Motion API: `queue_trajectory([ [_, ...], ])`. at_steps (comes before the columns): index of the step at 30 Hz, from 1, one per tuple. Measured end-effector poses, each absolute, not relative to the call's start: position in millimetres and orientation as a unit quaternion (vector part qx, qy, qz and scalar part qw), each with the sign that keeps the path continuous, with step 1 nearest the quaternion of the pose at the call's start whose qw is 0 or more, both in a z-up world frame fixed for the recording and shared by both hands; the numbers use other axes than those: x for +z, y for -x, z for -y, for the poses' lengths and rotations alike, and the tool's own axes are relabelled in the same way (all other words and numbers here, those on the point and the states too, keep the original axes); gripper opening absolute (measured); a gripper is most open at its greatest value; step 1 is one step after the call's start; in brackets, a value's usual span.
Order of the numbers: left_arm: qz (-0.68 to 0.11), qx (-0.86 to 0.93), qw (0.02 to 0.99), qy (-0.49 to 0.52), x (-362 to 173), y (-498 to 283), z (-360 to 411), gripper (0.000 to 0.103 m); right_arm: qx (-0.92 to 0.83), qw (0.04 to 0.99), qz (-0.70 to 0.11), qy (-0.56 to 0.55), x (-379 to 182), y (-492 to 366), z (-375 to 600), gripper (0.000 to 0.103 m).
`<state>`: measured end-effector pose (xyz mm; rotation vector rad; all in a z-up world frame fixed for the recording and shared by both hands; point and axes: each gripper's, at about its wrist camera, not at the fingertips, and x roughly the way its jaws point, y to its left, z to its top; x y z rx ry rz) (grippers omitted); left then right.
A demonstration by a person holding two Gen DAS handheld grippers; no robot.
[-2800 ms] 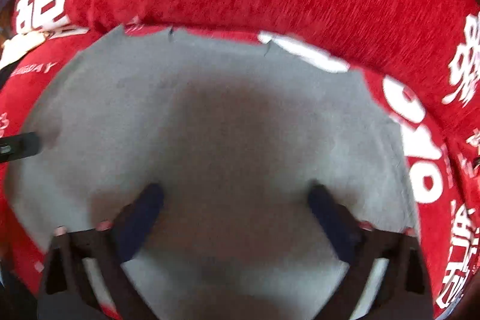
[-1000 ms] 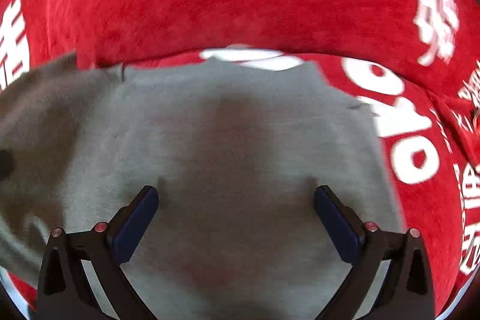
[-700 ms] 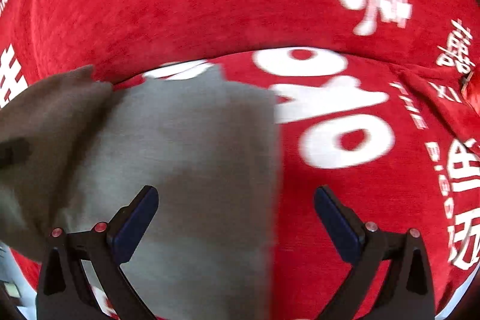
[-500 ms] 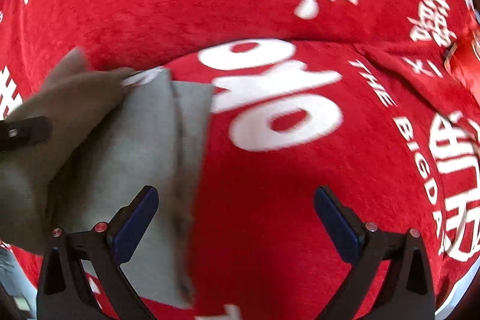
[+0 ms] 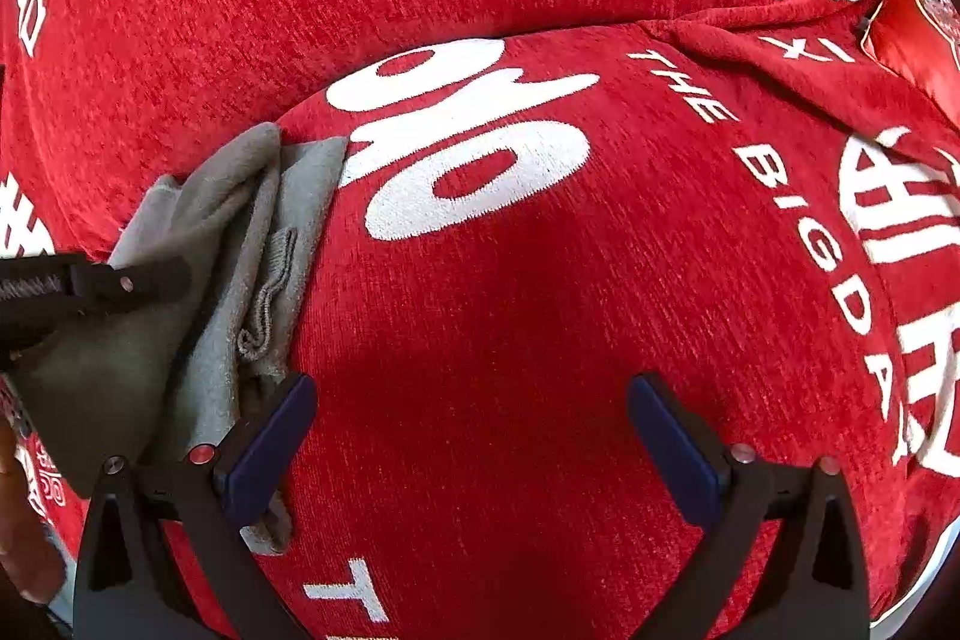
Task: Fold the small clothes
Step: 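Carry the held sweater with the left gripper toward the right gripper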
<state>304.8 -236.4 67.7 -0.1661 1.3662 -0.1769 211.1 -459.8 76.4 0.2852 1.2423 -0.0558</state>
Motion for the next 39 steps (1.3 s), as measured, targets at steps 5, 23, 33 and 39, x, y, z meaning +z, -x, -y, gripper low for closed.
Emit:
queue_trajectory([
  [5, -0.635, -0.071, 0.763, 0.097, 66, -311, 240, 0.012, -0.025, 0.805, -0.577, -0.135, 77, -208, 462, 0.103],
  [23, -0.594, -0.137, 0.782, 0.132, 104, -257, 152, 0.075, 0.047, 0.839, -0.535, -0.086, 124, -167, 431, 0.103],
  [33, -0.595, -0.031, 0.787, 0.159, 54, -227, 73, 0.075, 0.206, 0.869, -0.448, -0.026, 168, -178, 333, 0.101],
  [39, -0.603, -0.063, 0.788, 0.104, 48, -215, 99, 0.075, 0.211, 0.76, -0.609, -0.083, 85, -191, 356, 0.045],
])
